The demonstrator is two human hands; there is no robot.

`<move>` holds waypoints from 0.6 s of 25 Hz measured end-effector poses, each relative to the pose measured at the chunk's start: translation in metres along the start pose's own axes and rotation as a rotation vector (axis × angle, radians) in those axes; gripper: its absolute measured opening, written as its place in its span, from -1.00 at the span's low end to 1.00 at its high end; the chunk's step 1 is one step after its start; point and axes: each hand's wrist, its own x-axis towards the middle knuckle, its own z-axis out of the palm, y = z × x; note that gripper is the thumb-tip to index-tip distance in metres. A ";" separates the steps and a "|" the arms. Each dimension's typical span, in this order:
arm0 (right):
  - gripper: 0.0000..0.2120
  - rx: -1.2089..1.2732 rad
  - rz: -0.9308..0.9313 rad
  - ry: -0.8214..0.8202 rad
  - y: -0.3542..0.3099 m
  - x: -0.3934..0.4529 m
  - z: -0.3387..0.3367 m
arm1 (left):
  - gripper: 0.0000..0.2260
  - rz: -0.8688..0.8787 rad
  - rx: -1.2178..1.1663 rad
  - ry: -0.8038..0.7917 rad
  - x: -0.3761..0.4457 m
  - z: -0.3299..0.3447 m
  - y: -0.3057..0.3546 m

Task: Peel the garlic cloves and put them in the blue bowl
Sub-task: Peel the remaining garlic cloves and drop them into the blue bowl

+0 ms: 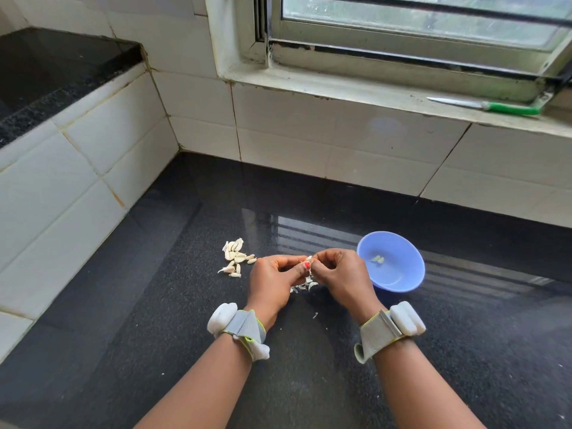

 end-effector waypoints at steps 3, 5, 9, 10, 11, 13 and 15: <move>-0.82 0.052 0.042 -0.017 0.001 -0.001 0.002 | -0.87 -0.091 -0.114 -0.063 0.000 0.000 0.003; -0.80 0.132 0.073 -0.027 0.001 -0.002 0.004 | -0.86 -0.142 -0.163 -0.077 -0.001 0.000 0.005; -0.81 0.145 0.083 -0.034 0.000 -0.002 0.007 | -0.88 -0.200 -0.250 -0.071 -0.001 -0.001 0.007; -0.81 0.122 0.075 -0.036 0.000 -0.002 0.007 | -0.87 -0.198 -0.254 -0.064 0.000 -0.001 0.007; -0.80 0.103 0.068 -0.038 0.000 -0.002 0.008 | -0.87 -0.186 -0.237 -0.059 0.000 -0.001 0.007; -0.79 0.071 0.060 -0.035 -0.002 -0.001 0.008 | -0.88 -0.144 -0.160 -0.052 0.001 -0.002 0.007; -0.76 0.020 0.036 -0.026 -0.004 -0.002 0.008 | -0.87 -0.109 -0.099 -0.037 0.002 -0.001 0.009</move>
